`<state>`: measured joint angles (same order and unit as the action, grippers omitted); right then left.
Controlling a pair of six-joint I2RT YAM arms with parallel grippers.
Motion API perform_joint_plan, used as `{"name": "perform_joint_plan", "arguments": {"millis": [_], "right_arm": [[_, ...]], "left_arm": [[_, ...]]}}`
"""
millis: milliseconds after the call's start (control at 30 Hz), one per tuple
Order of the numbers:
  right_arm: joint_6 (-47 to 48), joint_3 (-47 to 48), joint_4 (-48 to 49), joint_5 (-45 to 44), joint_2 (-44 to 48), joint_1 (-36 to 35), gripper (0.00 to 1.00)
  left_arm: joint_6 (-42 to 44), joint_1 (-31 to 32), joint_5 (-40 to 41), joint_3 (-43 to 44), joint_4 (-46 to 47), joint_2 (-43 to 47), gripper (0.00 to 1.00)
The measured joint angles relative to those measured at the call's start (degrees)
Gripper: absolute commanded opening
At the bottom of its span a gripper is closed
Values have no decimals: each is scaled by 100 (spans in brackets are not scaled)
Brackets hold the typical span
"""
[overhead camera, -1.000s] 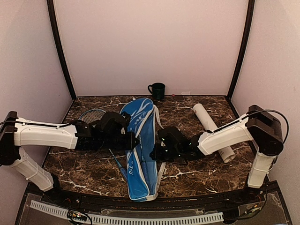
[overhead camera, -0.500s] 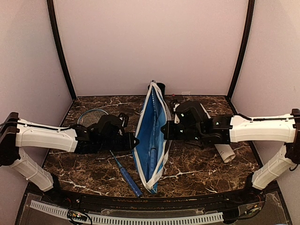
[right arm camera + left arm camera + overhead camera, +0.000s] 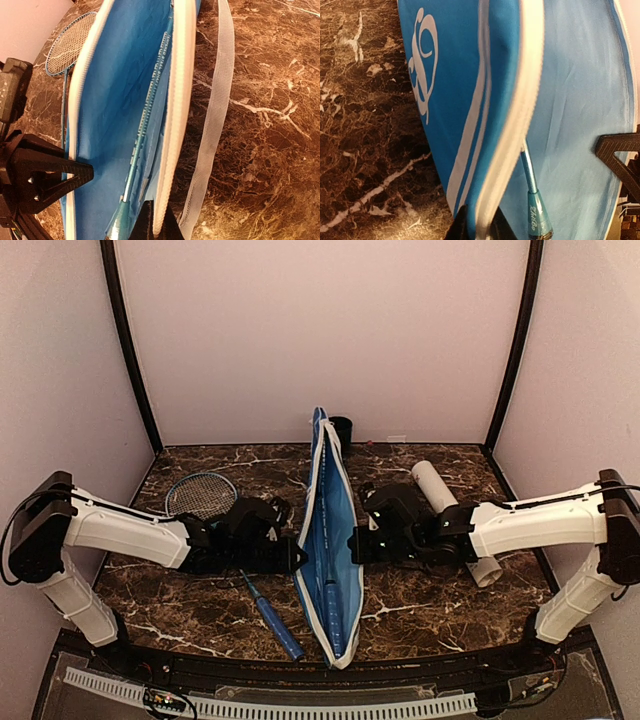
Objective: Pack up the badminton gear
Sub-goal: Pass from the left arm to the right
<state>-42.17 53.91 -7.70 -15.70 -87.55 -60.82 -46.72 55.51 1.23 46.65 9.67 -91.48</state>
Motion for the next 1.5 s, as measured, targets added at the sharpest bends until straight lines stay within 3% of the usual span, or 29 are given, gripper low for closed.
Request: {"name": "perform_joint_plan", "arguments": {"millis": [67, 167, 367, 633, 1067, 1500], "right_arm": [[0, 0, 92, 13, 2, -4, 0], [2, 0, 184, 13, 7, -33, 0], [7, 0, 186, 7, 7, -68, 0], [57, 52, 116, -129, 7, -195, 0], [127, 160, -7, -278, 205, -317, 0], [118, 173, -9, -376, 205, -334, 0]], "left_arm": [[63, 15, -35, 0, -4, 0, 43], [98, 74, -66, 0, -24, 0, 61], [98, 243, -251, -15, 7, 17, 71], [251, 522, -376, 162, -240, -2, 74], [457, 699, -219, 1322, -1390, -835, 74], [455, 741, -33, 1397, -1770, -1185, 74]]}}
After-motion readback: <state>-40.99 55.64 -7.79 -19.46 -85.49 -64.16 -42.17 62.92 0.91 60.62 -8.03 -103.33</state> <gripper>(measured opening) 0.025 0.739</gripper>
